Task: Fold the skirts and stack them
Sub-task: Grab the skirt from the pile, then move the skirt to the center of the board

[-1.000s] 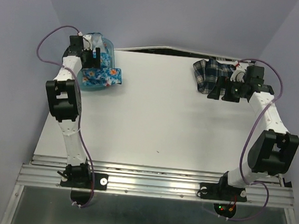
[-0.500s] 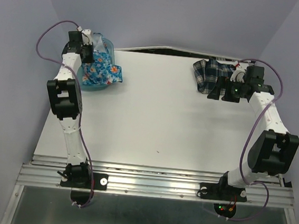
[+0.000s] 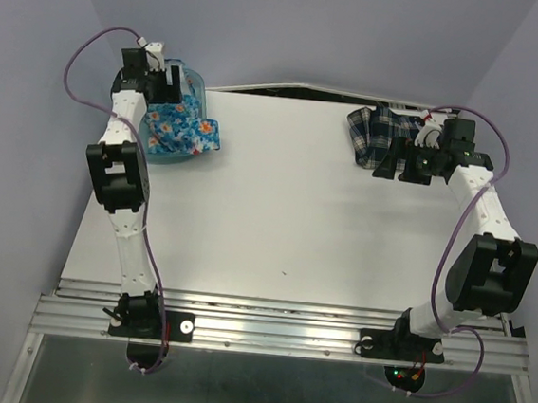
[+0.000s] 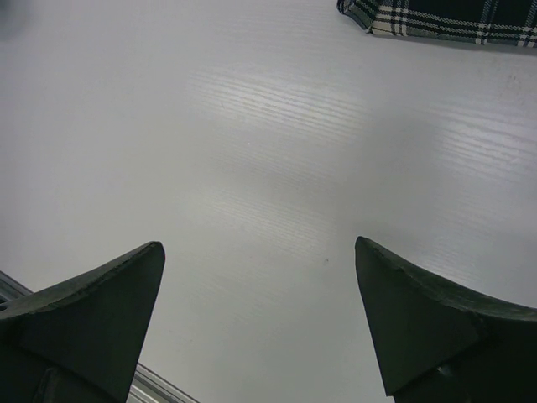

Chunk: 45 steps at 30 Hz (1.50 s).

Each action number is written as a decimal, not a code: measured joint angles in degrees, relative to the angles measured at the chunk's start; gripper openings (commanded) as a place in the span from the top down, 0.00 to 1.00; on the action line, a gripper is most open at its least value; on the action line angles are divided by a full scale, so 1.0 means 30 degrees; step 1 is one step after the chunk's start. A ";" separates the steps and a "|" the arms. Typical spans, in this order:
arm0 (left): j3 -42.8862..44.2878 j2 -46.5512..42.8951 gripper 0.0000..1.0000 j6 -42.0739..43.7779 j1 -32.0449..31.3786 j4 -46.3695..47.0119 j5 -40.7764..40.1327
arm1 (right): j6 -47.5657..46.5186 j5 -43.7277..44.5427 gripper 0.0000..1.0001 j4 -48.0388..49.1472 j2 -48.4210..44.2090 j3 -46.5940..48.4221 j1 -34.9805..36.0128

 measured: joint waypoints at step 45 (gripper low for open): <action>-0.0831 -1.0943 0.99 -0.1902 -0.2113 0.2827 1.2655 | 0.0444 -0.1698 0.00 -0.0189 -0.0197 0.0044 0.0000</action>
